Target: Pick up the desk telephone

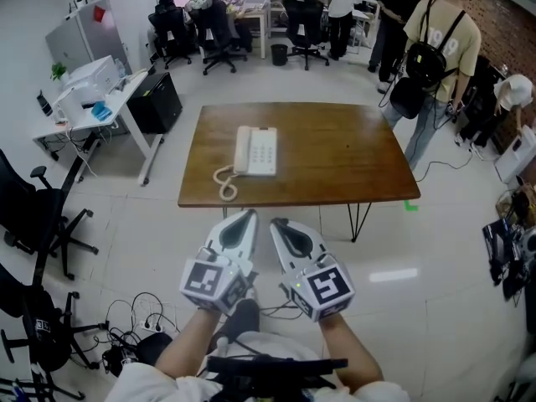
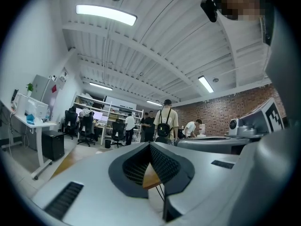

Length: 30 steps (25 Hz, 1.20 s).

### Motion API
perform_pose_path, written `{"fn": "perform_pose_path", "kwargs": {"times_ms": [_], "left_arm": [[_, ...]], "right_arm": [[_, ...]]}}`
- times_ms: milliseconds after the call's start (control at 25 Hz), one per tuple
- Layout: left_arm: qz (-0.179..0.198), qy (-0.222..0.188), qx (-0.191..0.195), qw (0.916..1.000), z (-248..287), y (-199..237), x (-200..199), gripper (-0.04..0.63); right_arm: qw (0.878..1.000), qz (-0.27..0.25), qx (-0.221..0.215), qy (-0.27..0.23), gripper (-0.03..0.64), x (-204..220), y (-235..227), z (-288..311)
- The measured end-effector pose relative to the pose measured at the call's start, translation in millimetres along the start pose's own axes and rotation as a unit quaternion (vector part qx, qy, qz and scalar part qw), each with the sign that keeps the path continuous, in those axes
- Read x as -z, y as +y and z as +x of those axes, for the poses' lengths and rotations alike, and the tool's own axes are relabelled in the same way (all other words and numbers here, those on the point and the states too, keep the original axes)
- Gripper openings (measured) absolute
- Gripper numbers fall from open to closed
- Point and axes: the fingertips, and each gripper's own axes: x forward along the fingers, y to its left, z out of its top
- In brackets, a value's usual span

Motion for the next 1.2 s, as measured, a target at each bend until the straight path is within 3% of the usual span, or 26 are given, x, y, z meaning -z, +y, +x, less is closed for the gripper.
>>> {"fn": "perform_pose_path", "kwargs": {"times_ms": [520,1200], "left_arm": [[-0.023,0.023,-0.008,0.9994,61,73,21,0.0],[-0.034,0.072,0.04,0.996,136,152,52,0.0]], "right_arm": [[0.999,-0.02,0.014,0.024,0.003,8,-41,81],[0.997,0.006,0.058,0.052,0.004,28,-90,187]]}}
